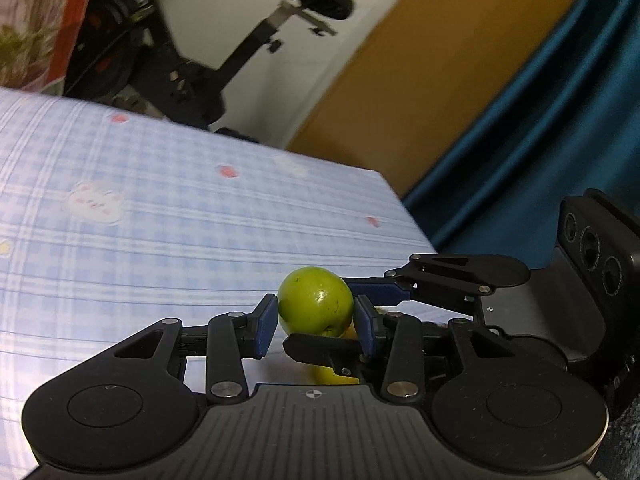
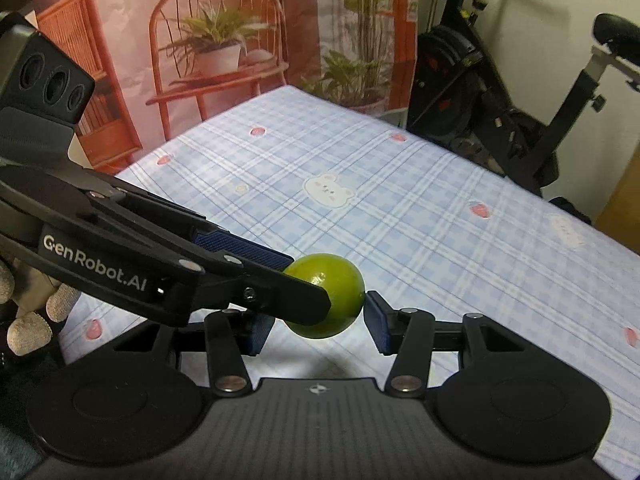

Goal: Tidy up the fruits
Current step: 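Carry the green apple over the cream plate with the left tool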

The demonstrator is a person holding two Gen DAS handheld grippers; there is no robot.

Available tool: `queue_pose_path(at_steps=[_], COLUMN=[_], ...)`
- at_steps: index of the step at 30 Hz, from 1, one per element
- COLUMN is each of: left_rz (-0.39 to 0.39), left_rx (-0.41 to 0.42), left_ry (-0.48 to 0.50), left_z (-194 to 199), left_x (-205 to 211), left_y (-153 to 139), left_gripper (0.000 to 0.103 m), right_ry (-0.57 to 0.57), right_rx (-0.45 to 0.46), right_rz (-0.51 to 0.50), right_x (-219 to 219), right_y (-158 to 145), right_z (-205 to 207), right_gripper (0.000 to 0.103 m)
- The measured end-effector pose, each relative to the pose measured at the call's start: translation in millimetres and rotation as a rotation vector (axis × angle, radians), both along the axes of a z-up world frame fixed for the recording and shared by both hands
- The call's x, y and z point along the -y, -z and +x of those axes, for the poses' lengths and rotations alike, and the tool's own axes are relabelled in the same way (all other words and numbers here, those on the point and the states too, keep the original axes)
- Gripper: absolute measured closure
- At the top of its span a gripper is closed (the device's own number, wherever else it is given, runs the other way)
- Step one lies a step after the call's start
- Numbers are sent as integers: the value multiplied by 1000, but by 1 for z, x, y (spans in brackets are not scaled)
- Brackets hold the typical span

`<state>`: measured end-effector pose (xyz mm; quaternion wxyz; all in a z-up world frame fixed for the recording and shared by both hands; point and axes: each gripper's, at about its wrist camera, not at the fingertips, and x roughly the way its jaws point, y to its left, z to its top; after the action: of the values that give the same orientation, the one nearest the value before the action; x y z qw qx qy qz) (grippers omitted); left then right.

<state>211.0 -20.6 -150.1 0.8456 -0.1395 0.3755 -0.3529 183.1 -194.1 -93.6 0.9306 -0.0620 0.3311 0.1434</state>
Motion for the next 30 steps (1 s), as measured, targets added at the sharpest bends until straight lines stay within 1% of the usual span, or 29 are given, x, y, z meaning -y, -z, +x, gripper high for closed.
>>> queue_pose_path(at_steps=[4, 8, 12, 18, 25, 30], left_rz=[13, 27, 50, 75, 124, 161], left_rx=[16, 13, -1, -20, -37, -64], left_ry=[41, 89, 141, 214, 269, 284], left_z=[-21, -36, -52, -66, -78, -75], left_x=[24, 52, 81, 116, 142, 156], left_y=[-9, -11, -9, 0, 10, 22], left_gripper=[60, 60, 60, 60, 61, 60], right_ry=[16, 43, 81, 135, 180, 197], right_rx=[27, 32, 27, -14, -41, -74], right_rz=[0, 0, 19, 40, 88, 124], right_x=[17, 34, 54, 82, 105, 115], right_y=[-11, -13, -11, 0, 9, 21], right_z=[-32, -63, -90, -128, -154, -162], right_gripper=[52, 52, 52, 52, 52, 52])
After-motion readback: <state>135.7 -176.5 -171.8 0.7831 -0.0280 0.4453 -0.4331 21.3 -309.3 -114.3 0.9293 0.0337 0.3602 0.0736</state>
